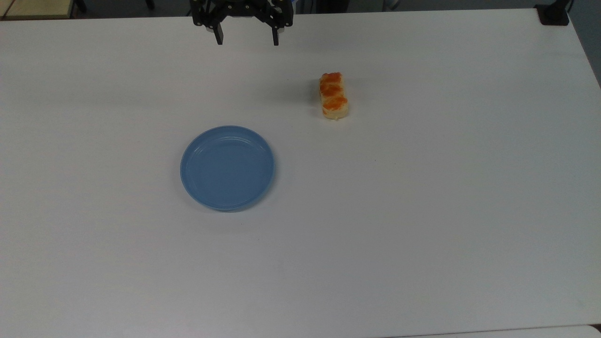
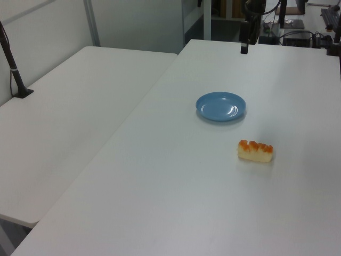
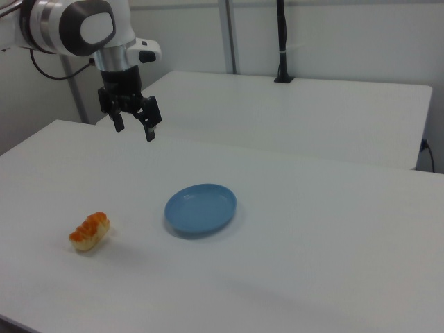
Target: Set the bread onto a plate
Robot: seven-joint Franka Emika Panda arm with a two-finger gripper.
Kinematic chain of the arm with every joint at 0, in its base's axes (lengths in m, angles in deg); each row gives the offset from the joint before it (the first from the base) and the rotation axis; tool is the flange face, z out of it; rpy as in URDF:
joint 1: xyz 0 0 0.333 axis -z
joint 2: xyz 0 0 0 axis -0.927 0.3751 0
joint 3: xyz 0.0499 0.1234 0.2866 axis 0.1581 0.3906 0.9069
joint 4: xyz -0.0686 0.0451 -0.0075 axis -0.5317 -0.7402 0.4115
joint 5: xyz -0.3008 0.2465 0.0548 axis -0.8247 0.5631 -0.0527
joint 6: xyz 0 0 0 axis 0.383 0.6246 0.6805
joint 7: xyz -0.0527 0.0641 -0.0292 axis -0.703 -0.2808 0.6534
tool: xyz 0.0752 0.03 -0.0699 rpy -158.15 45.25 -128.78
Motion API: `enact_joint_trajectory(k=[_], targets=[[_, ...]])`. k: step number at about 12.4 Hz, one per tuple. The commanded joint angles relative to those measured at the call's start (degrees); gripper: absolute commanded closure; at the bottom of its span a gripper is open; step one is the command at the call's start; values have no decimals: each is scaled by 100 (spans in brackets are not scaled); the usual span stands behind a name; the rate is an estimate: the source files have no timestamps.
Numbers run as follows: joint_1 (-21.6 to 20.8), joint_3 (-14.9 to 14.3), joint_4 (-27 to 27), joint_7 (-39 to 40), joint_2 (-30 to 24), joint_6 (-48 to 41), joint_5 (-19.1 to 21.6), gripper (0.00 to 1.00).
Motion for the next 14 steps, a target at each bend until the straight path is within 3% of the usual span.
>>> enact_joint_trajectory(k=[1, 4, 14], targets=[[40, -39, -340, 131, 105, -533, -49, 0], [224, 31, -350, 133, 79, -537, -13, 0], [190, 22, -307, 394, 88, -475, -22, 0]])
